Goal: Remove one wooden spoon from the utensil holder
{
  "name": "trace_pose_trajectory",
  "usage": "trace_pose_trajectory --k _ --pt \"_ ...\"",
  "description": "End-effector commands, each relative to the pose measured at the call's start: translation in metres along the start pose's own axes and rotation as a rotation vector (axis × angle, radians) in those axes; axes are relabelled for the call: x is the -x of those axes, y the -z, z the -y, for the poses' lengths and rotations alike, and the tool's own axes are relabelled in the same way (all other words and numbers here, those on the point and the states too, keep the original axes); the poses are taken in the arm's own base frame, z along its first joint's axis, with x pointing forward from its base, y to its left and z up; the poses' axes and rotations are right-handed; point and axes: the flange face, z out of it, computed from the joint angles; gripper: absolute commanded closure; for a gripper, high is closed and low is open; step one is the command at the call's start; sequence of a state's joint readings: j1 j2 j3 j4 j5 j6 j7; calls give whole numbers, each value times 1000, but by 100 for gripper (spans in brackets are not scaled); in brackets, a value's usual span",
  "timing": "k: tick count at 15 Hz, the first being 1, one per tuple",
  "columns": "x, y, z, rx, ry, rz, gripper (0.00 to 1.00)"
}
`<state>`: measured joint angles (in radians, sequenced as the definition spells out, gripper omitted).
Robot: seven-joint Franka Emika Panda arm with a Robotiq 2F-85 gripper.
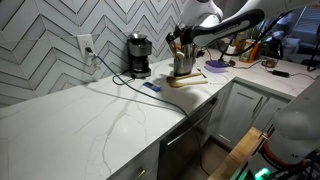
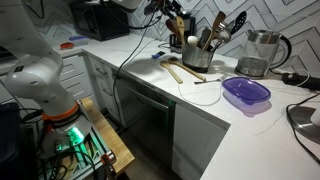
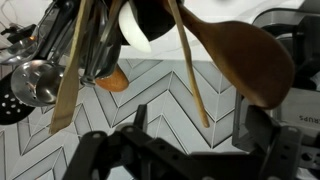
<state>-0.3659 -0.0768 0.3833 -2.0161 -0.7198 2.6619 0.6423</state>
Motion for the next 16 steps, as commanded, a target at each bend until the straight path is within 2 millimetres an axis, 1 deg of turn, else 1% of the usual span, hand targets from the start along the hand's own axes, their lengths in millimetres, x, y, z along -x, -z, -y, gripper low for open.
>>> trace_pose_trajectory --k 1,5,7,8,10,12,13,14,15,16 --pt "-6 -10 10 40 1 49 0" --pt "-10 -11 15 69 10 95 0" --pt "-13 -10 15 83 5 107 6" --pt "-14 -9 14 87 4 109 12" --pt "-17 -8 12 94 -3 106 30" --pt "-18 -9 8 97 -10 104 29" --pt "-19 -9 6 98 -13 100 37" --pt "-19 -10 5 98 -16 99 40" --pt "-19 -10 4 99 -18 99 47" --pt "-19 -11 3 99 -19 99 60"
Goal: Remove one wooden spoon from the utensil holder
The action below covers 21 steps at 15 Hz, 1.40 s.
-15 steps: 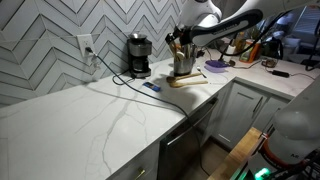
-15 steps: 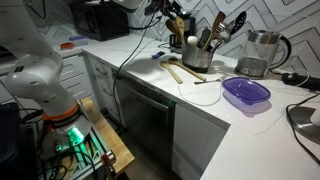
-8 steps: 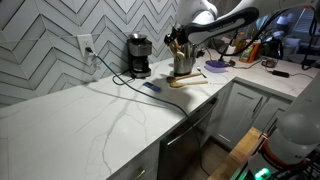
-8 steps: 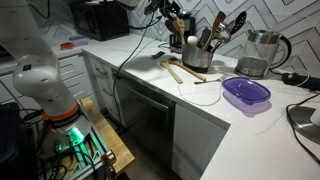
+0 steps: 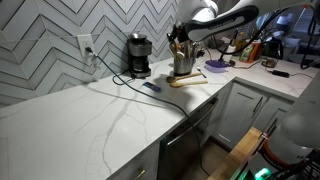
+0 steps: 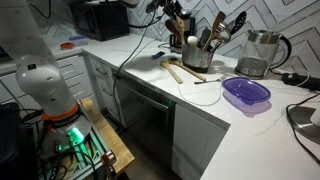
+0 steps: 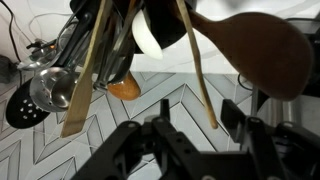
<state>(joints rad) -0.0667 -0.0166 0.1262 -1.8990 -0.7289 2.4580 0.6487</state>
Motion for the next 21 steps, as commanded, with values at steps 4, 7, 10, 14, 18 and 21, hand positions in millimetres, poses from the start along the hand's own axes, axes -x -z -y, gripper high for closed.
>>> trace_pose_trajectory --k 4,7,10,14,18,21 --pt "-2 -3 1 19 -9 3 89" --pt "-3 1 0 16 -9 1 100" --pt "-9 10 -8 37 -15 -29 99" --pt "-17 31 -16 46 -22 -63 98" --pt "-24 59 -22 53 -28 -101 98" --pt "-26 80 -25 61 -35 -116 98"
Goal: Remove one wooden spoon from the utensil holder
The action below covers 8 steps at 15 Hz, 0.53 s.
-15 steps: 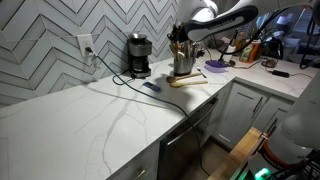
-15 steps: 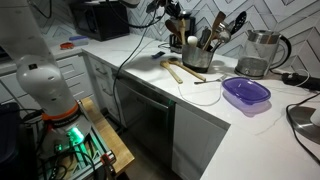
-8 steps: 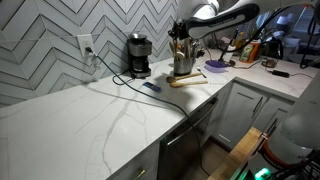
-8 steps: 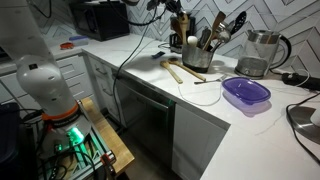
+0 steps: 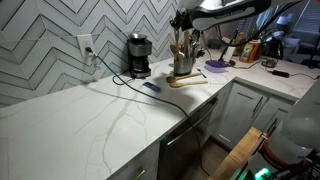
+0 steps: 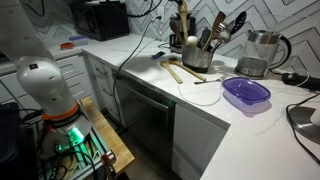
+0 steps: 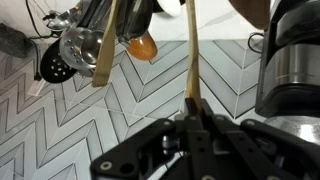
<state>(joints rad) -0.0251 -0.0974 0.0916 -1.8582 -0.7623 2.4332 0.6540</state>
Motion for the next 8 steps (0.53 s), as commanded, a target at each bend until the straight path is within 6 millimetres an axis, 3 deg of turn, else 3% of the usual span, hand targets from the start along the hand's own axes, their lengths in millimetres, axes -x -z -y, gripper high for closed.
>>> trace_pose_trajectory --k 1,8 --pt "-1 27 -4 41 -8 -19 98" --pt "-6 74 3 119 50 -58 98"
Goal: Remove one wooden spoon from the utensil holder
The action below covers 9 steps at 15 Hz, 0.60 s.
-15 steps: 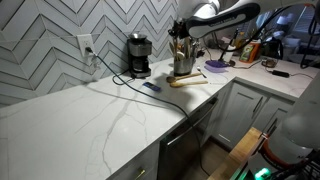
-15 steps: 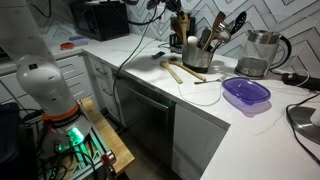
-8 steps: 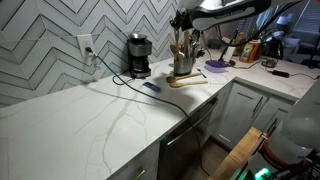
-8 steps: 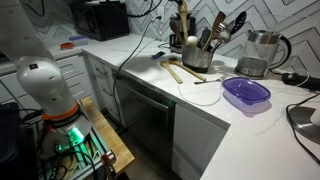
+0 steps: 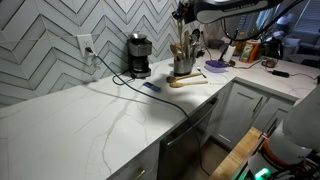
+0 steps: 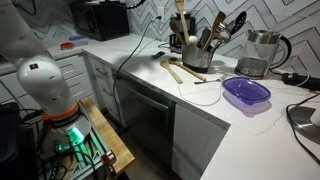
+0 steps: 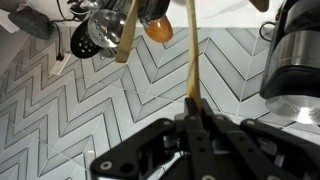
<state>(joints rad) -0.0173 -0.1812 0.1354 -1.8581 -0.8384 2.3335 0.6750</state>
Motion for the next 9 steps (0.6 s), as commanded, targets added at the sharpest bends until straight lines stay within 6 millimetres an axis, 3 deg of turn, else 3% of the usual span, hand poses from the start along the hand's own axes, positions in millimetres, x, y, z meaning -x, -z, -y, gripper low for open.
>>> trace_pose_trajectory --k 1,9 --pt "1 27 6 52 29 -14 98" --pt "11 66 39 103 137 26 98"
